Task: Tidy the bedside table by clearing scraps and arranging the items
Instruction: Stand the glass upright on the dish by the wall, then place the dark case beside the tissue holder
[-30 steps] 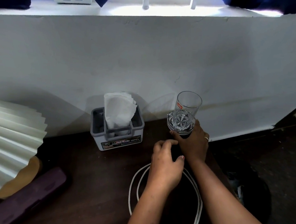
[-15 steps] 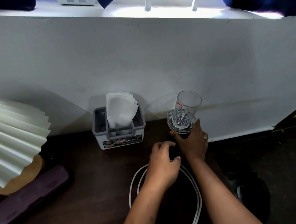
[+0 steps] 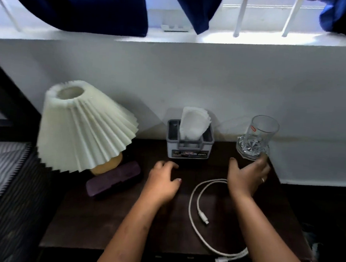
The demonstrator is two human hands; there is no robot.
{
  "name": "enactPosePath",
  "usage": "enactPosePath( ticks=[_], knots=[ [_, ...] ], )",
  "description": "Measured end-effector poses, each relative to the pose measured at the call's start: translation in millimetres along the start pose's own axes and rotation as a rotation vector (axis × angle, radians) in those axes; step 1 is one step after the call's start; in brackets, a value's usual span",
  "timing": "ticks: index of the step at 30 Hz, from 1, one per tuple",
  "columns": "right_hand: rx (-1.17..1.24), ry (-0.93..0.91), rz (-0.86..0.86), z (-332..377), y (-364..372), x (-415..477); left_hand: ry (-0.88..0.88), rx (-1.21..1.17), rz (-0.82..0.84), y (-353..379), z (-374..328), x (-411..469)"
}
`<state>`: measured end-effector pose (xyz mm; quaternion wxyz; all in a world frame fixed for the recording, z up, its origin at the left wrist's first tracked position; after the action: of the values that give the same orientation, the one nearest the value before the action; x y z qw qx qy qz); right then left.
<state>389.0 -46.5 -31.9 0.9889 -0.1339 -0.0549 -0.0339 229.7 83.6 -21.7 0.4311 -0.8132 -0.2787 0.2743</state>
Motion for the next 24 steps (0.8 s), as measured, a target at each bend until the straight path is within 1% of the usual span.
enactPosePath(
  ticks=[1,3,6,8,10,12,16,18,20,22,24],
  knots=[
    [0.019,-0.03,0.036,7.6,6.9,-12.0,-0.025,0.022,-0.023,-6.6,12.0,-4.1],
    [0.043,-0.081,0.168,22.4,24.6,-39.8,-0.088,0.113,-0.083,-21.0,39.7,-16.2],
    [0.054,-0.091,0.469,37.9,52.6,-81.5,-0.18,0.363,-0.164,-39.2,81.2,-36.4],
    [0.013,-0.083,0.668,42.9,68.0,-105.5,-0.231,0.45,-0.128,-47.0,107.2,-45.2],
    [-0.052,-0.043,0.828,43.7,79.1,-124.6,-0.278,0.433,-0.046,-51.9,125.8,-48.4],
    [-0.137,0.003,0.923,41.0,85.6,-138.1,-0.295,0.422,0.011,-54.4,131.7,-47.3],
    [-0.242,0.12,1.093,32.4,92.9,-158.1,-0.259,0.495,-0.01,-51.7,127.3,-45.0],
    [-0.258,0.169,1.155,29.2,93.7,-163.4,-0.252,0.452,0.011,-48.3,123.6,-43.3],
    [-0.204,0.213,1.163,30.5,98.5,-174.3,-0.265,0.326,0.062,-48.3,124.3,-39.9],
    [-0.066,0.305,1.143,33.7,101.9,-182.7,-0.275,0.135,0.105,-48.9,118.1,-34.8],
    [0.086,0.451,1.125,39.2,101.8,-186.8,-0.317,-0.178,0.124,-48.2,109.4,-30.9]
  ],
)
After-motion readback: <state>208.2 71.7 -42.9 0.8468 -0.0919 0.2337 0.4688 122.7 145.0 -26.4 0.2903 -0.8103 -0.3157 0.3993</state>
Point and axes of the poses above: each hand's wrist, its own x-axis towards the middle knuckle, its own y-axis out of the palm, z = x × y, the point moved 2 cm from there along x, towards the middle knuckle, and after that the axes turned 13 degrees about x, right-handed, at the moved point
